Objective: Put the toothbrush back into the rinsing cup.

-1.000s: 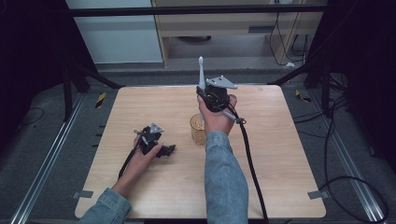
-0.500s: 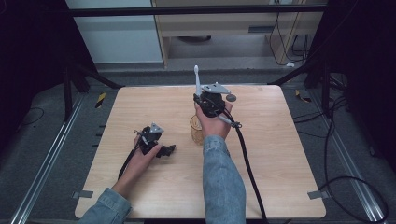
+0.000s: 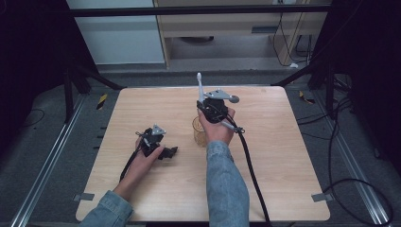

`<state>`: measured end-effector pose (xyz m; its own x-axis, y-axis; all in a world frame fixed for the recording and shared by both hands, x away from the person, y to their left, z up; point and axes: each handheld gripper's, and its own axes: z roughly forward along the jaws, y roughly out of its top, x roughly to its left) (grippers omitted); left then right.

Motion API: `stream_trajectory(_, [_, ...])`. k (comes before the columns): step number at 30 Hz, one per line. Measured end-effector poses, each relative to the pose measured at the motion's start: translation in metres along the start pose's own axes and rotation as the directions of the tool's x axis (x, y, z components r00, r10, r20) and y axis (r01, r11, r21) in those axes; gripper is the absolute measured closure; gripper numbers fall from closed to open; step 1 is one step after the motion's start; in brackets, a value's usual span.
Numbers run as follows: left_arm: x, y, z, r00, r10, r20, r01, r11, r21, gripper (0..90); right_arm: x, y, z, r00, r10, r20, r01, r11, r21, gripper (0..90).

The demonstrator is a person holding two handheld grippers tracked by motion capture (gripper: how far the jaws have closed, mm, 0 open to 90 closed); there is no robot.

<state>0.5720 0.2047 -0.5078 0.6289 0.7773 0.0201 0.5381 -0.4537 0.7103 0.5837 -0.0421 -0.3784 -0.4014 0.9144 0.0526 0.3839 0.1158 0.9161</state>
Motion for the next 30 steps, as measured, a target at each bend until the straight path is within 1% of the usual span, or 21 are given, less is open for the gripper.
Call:
stream_trajectory(4, [0.0,0.0,0.0,1.0,0.0,0.0,0.0,1.0,0.0,0.0,-0.001,-0.004,0.002,1.0,0.002,0.0,-0.002,1.0,0.008,67.0])
stream_trajectory(5, [0.0,0.0,0.0,1.0,0.0,0.0,0.0,1.0,-0.001,0.0,-0.001,-0.008,0.003,1.0,-0.003,0.0,0.003,1.0,0.021,67.0])
stream_trajectory(10, [0.0,0.0,0.0,1.0,0.0,0.0,0.0,1.0,0.0,0.0,-0.001,-0.014,0.007,1.0,-0.006,0.002,0.006,0.999,0.038,67.0])
stream_trajectory(16, [0.0,0.0,0.0,1.0,0.0,0.0,0.0,1.0,0.0,0.0,-0.001,-0.018,0.01,0.9999,-0.011,0.004,0.01,0.998,0.055,67.0])
stream_trajectory(22, [0.0,0.0,0.0,1.0,0.0,-0.001,0.0,1.0,0.0,0.0,-0.001,-0.023,0.012,0.9999,-0.012,0.006,0.011,0.996,0.089,67.0])
stream_trajectory(30, [0.0,0.0,0.0,1.0,-0.002,0.0,0.002,1.0,0.0,0.0,0.0,-0.026,0.014,0.9998,-0.019,0.006,0.019,0.994,0.109,67.0])
